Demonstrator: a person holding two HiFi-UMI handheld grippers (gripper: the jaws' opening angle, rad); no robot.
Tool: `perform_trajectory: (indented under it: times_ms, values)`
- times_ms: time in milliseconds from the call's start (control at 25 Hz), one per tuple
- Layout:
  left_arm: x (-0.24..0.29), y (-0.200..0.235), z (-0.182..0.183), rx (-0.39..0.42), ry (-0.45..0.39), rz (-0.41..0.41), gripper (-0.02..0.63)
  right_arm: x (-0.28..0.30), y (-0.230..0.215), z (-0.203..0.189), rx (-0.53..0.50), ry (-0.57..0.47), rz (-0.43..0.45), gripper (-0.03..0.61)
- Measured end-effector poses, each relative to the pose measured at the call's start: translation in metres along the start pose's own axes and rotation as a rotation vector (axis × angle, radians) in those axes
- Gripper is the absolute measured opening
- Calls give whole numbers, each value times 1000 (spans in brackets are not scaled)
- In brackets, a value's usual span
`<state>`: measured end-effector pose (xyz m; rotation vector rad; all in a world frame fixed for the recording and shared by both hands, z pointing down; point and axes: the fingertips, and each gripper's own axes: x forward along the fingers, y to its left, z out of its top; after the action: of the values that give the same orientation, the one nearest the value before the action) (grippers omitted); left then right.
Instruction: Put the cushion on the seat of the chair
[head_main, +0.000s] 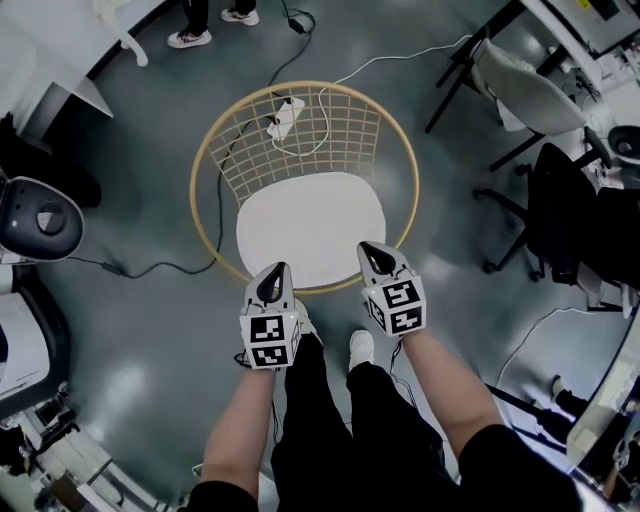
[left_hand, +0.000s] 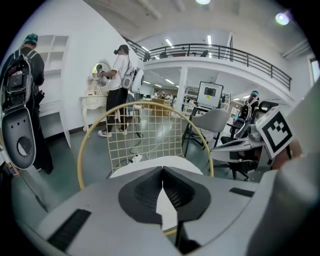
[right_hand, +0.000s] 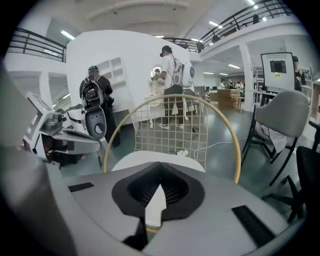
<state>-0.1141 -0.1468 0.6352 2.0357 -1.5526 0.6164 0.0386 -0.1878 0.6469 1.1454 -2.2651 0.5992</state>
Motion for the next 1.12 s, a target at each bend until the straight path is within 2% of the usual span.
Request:
perform_trajectory:
  times_ms: [240, 480, 680, 920, 1120]
  values:
    - [-75, -40, 51, -17, -55, -5, 17, -83, 33, 53, -60, -51, 67, 12]
    - [-157, -80, 105, 15, -110, -15, 17, -164, 62, 107, -93, -108, 135, 12]
    - [-208, -104, 148, 25, -173, 15, 17, -222, 73, 144, -113, -170, 183, 12]
    - [-259, -139, 167, 40, -227, 50, 17, -285, 82, 156, -136, -214, 221, 12]
    - [-282, -163, 167, 34, -243, 49, 17, -316, 81, 153, -137, -221, 243, 12]
